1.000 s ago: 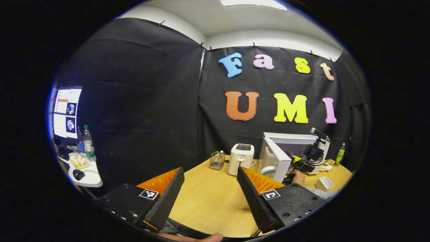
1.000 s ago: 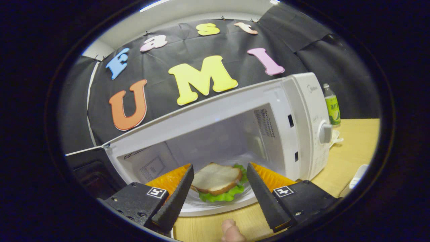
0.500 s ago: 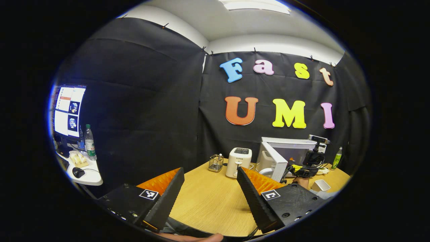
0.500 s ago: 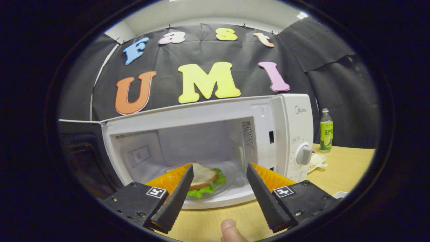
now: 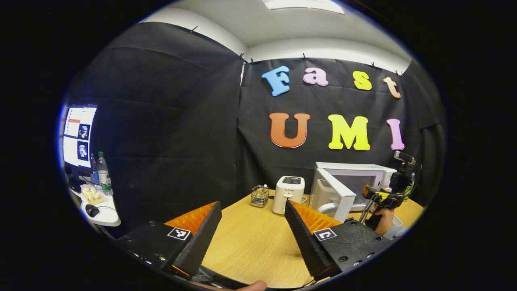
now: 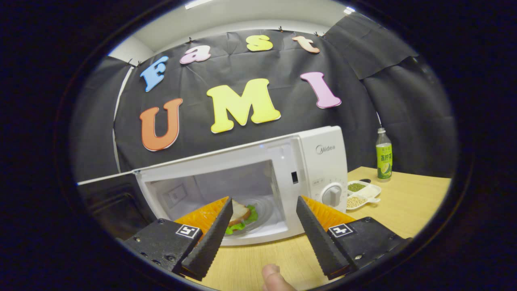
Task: Open the microwave oven with the left hand, put the food in, and close the microwave oven.
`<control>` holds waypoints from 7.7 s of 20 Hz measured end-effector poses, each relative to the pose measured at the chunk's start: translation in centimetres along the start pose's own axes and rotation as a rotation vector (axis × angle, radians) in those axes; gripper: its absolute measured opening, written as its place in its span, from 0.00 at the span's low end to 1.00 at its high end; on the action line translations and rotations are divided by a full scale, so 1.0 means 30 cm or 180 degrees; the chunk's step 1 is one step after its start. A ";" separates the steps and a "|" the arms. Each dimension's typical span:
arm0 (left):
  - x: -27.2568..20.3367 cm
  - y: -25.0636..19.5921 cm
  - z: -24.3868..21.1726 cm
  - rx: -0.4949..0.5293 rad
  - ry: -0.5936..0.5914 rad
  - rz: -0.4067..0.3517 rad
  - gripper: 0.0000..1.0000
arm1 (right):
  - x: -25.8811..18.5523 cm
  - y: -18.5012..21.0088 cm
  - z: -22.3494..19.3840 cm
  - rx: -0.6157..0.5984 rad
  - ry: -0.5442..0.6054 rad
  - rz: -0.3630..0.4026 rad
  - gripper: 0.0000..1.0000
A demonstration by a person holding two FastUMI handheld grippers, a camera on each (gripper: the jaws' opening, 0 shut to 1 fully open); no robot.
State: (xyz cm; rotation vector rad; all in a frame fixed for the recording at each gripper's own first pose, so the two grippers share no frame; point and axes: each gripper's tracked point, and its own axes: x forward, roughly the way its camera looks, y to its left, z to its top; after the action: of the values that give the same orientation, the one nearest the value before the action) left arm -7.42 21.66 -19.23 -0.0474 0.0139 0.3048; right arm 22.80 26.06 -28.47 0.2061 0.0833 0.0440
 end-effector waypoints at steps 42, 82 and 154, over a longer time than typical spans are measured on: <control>0.301 -0.726 -0.333 0.0041 0.0412 -0.1953 0.00 | -1.045 -0.395 0.780 -0.0724 -0.0523 0.1002 1.00; 0.731 -1.541 -0.389 0.0148 0.0663 -0.2043 0.00 | -0.893 -0.799 0.676 -0.0325 -0.0211 0.0553 0.91; -0.437 -0.886 0.371 -0.0015 -0.0100 -0.1463 0.95 | -1.357 -0.751 0.795 -0.0456 -0.0444 0.0264 1.00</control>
State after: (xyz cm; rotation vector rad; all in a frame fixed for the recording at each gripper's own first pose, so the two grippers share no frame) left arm -11.87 -7.05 -6.65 -0.0492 -0.0288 -0.1541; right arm -14.85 -2.94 -6.67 0.0689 -0.0673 0.1175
